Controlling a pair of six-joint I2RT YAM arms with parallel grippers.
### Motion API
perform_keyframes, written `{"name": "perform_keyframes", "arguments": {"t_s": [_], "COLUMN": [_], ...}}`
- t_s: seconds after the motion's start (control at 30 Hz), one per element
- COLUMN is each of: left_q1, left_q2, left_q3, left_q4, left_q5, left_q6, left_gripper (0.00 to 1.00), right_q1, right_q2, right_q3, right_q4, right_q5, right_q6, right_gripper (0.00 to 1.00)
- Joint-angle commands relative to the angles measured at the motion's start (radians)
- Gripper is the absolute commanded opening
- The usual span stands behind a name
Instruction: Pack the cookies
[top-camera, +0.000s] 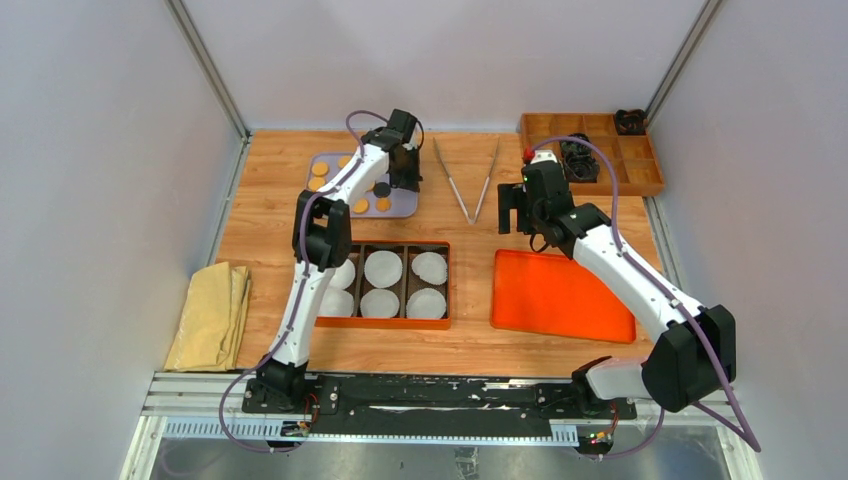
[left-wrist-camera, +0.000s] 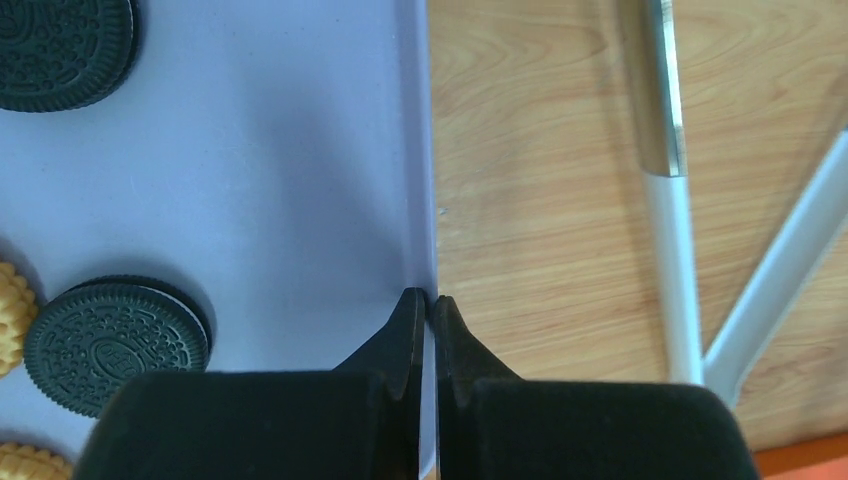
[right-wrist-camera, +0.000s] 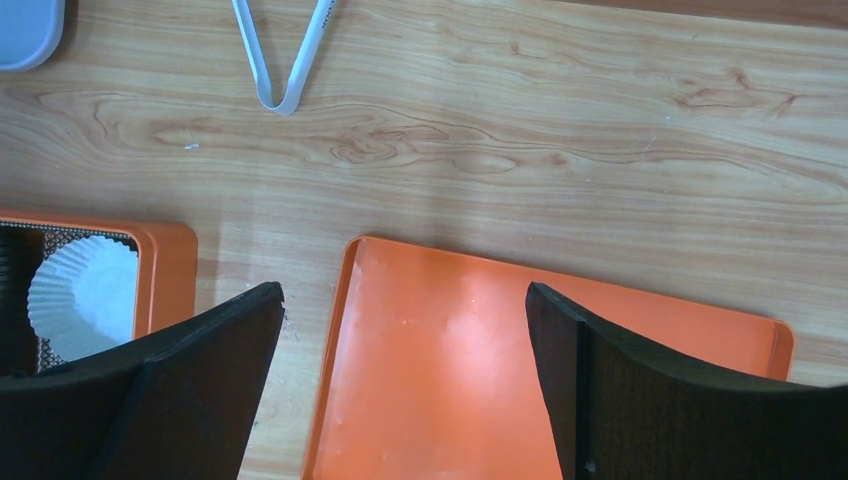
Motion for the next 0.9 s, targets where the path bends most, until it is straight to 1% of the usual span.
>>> {"name": "perform_keyframes", "arguments": {"t_s": [0.0,0.07,0.13,0.2,0.27,0.37,0.47,0.5,0.6,0.67,0.77,0.87], "left_q1": [-0.010,-0.011,-0.011,-0.011,-0.011,-0.010,-0.010,-0.010,-0.010,-0.011,-0.010,-0.012], "left_q2": [0.007,-0.018,-0.055,-0.089,-0.112,-0.132,-0.160,-0.175,-0.239,-0.304,-0.418,-0.571], "left_q3": [0.010,-0.022,-0.092,-0.164,-0.205,-0.226,-0.241,-0.249,-0.279,-0.301,-0.344,-0.418], "left_q4": [0.133,0.159,0.216,0.274,0.301,0.301,0.305,0.308,0.327,0.330,0.324,0.315], "left_q5": [0.172,0.184,0.204,0.227,0.234,0.234,0.246,0.255,0.247,0.209,0.156,0.090], "left_q6": [-0.048,-0.050,-0.060,-0.072,-0.078,-0.070,-0.056,-0.052,-0.041,-0.029,-0.004,0.007], "left_gripper": [0.01,0.03,0.08,0.19,0.32,0.43,0.59,0.62,0.65,0.66,0.68,0.69], "right_q1": [-0.011,-0.010,-0.010,-0.010,-0.010,-0.010,-0.010,-0.011,-0.011,-0.012,-0.012,-0.012], "right_q2": [-0.021,-0.019,-0.014,-0.006,0.005,0.022,0.048,0.058,0.111,0.167,0.255,0.362], "right_q3": [-0.019,-0.023,-0.021,-0.011,0.001,0.017,0.030,0.034,0.061,0.096,0.159,0.249], "right_q4": [-0.004,-0.004,-0.004,-0.003,-0.003,-0.002,0.002,0.005,0.020,0.020,0.022,0.021], "right_q5": [0.032,0.034,0.037,0.034,0.033,0.018,-0.006,-0.018,-0.045,-0.057,-0.084,-0.081], "right_q6": [0.023,0.022,0.023,0.020,0.020,0.018,0.015,0.015,0.015,0.015,0.012,-0.004], "right_gripper": [0.97,0.97,0.98,0.99,1.00,1.00,1.00,1.00,1.00,1.00,1.00,1.00]}}
